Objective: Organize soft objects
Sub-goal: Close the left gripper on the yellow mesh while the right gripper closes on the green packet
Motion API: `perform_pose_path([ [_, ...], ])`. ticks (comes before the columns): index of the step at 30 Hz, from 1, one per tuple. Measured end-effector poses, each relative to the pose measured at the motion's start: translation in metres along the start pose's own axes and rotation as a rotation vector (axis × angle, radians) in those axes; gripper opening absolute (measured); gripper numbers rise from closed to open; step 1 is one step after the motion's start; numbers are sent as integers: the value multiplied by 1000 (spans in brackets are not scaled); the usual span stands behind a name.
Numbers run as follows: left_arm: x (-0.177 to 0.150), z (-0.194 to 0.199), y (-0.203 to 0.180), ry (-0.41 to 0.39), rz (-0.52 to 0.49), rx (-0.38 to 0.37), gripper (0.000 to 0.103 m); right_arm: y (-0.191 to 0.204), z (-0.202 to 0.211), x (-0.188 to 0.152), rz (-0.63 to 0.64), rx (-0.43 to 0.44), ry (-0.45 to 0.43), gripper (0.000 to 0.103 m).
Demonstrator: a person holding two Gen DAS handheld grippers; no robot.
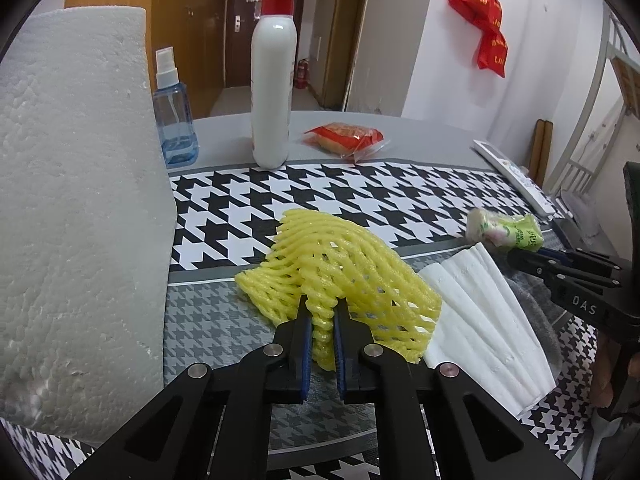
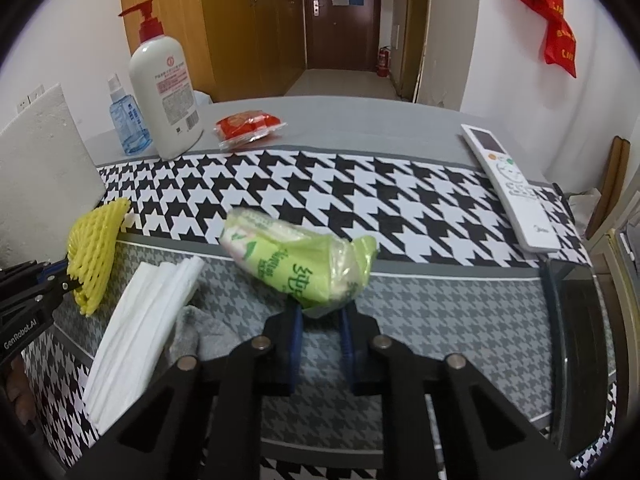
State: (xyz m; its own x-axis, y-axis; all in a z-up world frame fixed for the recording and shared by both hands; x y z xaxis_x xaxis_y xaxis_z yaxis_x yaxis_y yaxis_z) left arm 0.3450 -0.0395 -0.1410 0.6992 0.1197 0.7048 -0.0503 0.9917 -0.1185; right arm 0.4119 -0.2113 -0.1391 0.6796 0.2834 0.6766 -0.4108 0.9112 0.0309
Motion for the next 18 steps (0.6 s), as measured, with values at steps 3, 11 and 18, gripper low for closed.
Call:
perform_pose_path([
  [3, 1, 1, -1, -8, -5, -3, 9, -3, 11, 2, -7, -8, -23, 20],
  [11, 5, 11, -7, -40, 0, -47, 8, -6, 30, 3, -12, -16, -61, 14],
  [18, 6, 21, -16, -57, -9, -68, 8, -12, 45, 0, -20, -30, -82, 13],
])
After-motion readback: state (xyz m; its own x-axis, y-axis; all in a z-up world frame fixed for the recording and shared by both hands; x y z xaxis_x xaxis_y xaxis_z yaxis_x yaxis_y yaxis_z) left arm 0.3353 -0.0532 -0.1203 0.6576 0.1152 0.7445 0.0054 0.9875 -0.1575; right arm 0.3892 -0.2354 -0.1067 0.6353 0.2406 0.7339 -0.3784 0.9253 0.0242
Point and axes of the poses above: each gripper's, at about its wrist camera, not at the fingertips, and z roughly against the way its jaws point, y to its left, x to its top, the point moved 8 cm from there along -z, roughly the way its jaws point, and after that the axes turned 3 degrees about -y, right-handed, at the moved point
